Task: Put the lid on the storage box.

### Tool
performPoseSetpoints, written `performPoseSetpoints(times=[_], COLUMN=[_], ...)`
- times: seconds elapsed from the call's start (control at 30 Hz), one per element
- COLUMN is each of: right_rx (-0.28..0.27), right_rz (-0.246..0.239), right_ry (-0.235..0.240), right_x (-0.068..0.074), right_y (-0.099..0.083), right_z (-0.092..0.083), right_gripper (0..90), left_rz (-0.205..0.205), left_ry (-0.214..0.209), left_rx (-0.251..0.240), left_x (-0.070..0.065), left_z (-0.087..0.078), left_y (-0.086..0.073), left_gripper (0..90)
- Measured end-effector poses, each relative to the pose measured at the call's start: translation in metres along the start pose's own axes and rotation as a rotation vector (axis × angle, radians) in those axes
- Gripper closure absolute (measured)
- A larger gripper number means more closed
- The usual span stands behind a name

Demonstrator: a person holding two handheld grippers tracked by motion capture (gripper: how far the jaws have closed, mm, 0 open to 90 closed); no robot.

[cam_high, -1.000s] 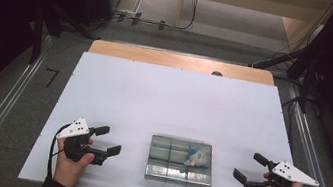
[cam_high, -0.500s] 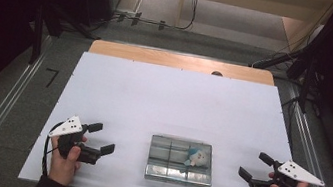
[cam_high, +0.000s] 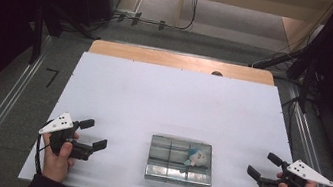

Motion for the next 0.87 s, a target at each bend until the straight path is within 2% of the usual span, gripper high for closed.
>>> performPoseSetpoints(times=[0.13, 0.23, 0.3, 0.47, 0.63, 0.87], right_rx=[0.002, -0.005, -0.008, -0.008, -0.011, -0.001], right_rz=[0.014, 0.035, 0.029, 0.022, 0.034, 0.024], right_ry=[-0.011, 0.009, 0.009, 0.016, 0.018, 0.018], right_x=[-0.008, -0.011, -0.013, -0.012, -0.013, -0.011], right_y=[-0.002, -0.003, -0.003, -0.004, -0.005, -0.006], right_z=[-0.001, -0.001, 0.0, 0.002, 0.001, 0.003], right_gripper=[0.0, 0.0, 0.0, 0.0, 0.0, 0.0], left_rz=[-0.005, 0.001, 0.006, 0.004, 0.018, 0.019], left_ry=[0.008, 0.016, 0.019, 0.018, 0.016, 0.021], left_rx=[-0.007, -0.009, -0.01, -0.02, -0.002, 0.009], left_x=[0.004, 0.007, 0.009, 0.011, 0.008, 0.008], left_z=[-0.003, -0.006, -0.007, -0.009, -0.004, -0.003], left_y=[0.0, -0.001, -0.001, -0.003, -0.005, -0.006], left_gripper=[1.5, 1.5, 1.5, 1.5, 1.5, 1.5])
Point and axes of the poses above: each handheld gripper's, and its own axes: z roughly forward along the jaws, y roughly out of its top, x roughly to its left, the point moved 5 cm from there along z, roughly forward along the jaws, and after that the axes turned 12 degrees about -y, right-handed, at the moved point
